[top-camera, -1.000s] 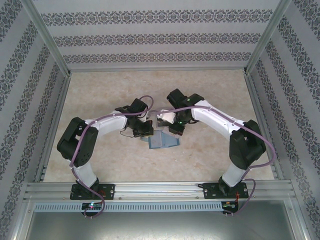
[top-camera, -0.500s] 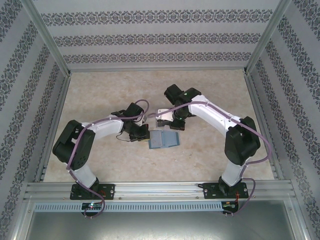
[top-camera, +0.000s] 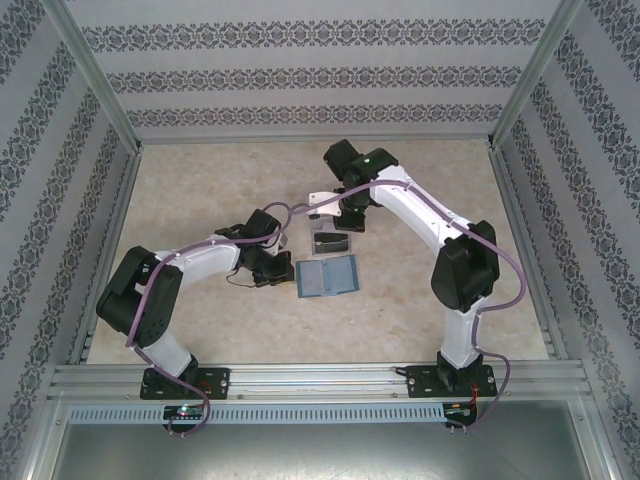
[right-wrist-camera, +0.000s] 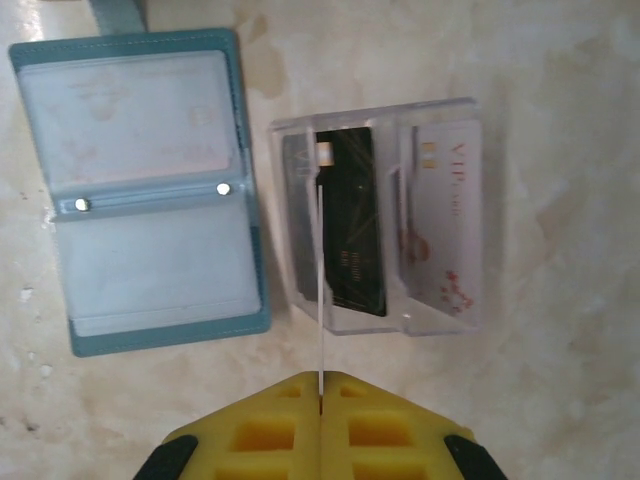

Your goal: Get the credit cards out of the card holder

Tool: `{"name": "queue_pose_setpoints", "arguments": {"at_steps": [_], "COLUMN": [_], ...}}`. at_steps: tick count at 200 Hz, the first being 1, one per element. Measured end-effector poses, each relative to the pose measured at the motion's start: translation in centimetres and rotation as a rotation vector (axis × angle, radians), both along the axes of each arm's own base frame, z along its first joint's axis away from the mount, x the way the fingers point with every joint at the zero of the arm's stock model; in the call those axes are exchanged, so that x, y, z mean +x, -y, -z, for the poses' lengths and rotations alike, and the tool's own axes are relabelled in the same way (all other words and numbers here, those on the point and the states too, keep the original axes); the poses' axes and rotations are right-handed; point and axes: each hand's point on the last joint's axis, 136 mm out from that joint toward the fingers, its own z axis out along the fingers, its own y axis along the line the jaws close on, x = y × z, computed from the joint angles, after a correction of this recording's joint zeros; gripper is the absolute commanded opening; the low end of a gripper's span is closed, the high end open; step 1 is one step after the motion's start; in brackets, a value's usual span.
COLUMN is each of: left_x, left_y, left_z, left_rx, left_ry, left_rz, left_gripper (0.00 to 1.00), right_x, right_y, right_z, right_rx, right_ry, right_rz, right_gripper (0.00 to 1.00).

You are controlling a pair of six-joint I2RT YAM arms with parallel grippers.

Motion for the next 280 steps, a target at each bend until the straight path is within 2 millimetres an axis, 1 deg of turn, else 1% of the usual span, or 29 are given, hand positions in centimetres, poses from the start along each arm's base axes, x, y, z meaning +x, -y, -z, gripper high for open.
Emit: {"name": "queue_pose_setpoints", "arguments": {"at_steps": [14, 41, 111, 152, 194, 280], "left_x": [-0.1, -0.3, -0.3, -0.3, -0.1, 0.0], "left_y": [-0.1, -0.3, -0.3, -0.3, -0.6, -0.7], "left_z": [0.1, 0.2, 0.2, 0.2, 0.2, 0.3], "left_rx": [0.003, 0.007, 0.008, 0.008, 0.008, 0.008], "left_ry": [-0.003, -0.009, -0.012, -0.012, -0.012, -0.012], "left_rz": [-0.003, -0.013, -0.023, -0.023, -0.033, -0.036], "left_gripper": [0.0, 0.0, 0.0, 0.0, 0.0, 0.0], "right_x": [1.0, 2.2, 3.8, 4.1, 4.0, 3.7], "right_y": [-0.2, -0.7, -1.4, -1.6, -1.6, -1.8], "right_z": [-0.1, 0.1, 1.6, 2.6, 3.7, 4.0], "right_rx": [-0.004, -0.016, -0.053, -0.068, -0.085, -0.08], "right_ry": [0.009, 0.005, -0.032, -0.057, -0.087, -0.117], "right_rz": [-0.008, -0.027, -0.063, -0.07, -0.07, -0.074], "right_gripper": [0.0, 0.0, 0.0, 0.0, 0.0, 0.0]}}
